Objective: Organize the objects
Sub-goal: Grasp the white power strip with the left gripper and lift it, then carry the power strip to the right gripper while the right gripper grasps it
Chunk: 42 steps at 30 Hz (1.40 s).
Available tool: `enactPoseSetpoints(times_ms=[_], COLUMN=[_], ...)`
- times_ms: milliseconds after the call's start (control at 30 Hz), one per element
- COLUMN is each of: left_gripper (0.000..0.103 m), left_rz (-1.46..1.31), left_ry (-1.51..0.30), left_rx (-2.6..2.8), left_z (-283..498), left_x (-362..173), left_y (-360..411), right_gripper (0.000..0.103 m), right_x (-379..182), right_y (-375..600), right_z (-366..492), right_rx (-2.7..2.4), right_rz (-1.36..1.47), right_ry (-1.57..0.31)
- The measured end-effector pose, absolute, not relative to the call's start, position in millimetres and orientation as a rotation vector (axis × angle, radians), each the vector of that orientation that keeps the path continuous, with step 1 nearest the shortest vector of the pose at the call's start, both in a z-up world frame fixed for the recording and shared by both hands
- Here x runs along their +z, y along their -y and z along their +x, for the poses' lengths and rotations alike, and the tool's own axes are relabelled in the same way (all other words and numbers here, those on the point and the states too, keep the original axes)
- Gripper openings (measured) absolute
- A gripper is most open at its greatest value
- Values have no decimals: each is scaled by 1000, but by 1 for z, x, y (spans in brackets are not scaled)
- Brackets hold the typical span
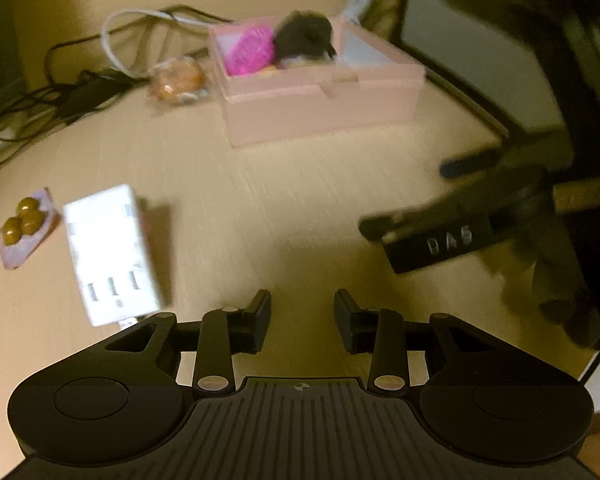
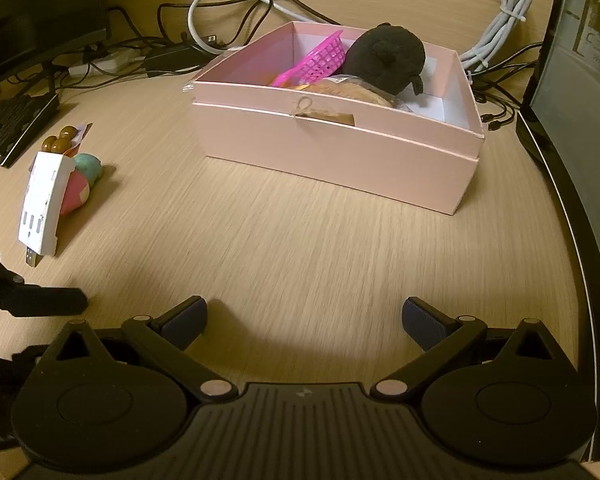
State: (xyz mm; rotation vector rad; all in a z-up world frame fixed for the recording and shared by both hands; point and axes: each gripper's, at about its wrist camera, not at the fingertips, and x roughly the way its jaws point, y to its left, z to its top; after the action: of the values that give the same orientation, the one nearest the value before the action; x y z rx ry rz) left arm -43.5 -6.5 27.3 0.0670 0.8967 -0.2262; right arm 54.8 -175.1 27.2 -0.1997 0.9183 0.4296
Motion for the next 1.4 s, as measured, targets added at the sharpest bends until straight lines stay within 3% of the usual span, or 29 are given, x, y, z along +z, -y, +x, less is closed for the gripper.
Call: enactPoseSetpoints(times_ms=[100, 167, 467, 667, 767, 1167, 1400], left_gripper=[39, 39, 39, 40, 46, 45, 45], left_rz=[76, 53, -152, -94, -80, -133, -131], left_ry=[-690, -656, -754, -751, -769, -770, -779], left_rx=[-44, 78, 211, 155, 134, 98, -103], left_z=[-59, -56, -38, -29, -22, 11, -18], left_x=[54, 60, 36, 32, 29, 28, 38], left_y=[-13, -30, -71, -55, -47, -40, -42], right_gripper=[103, 103, 103, 103, 103, 103, 103], right_x=[27, 27, 27, 28, 28, 28, 43], right_y=[175, 175, 174, 173, 172, 172, 175], right_z=[54, 53, 53, 53, 52, 51, 47], right_rx=[433, 429, 430, 439, 442, 445, 530], right_rz=[-200, -198, -203, -211, -213, -214, -97], right_ry=[-915, -913, -922, -931, -933, -932, -927])
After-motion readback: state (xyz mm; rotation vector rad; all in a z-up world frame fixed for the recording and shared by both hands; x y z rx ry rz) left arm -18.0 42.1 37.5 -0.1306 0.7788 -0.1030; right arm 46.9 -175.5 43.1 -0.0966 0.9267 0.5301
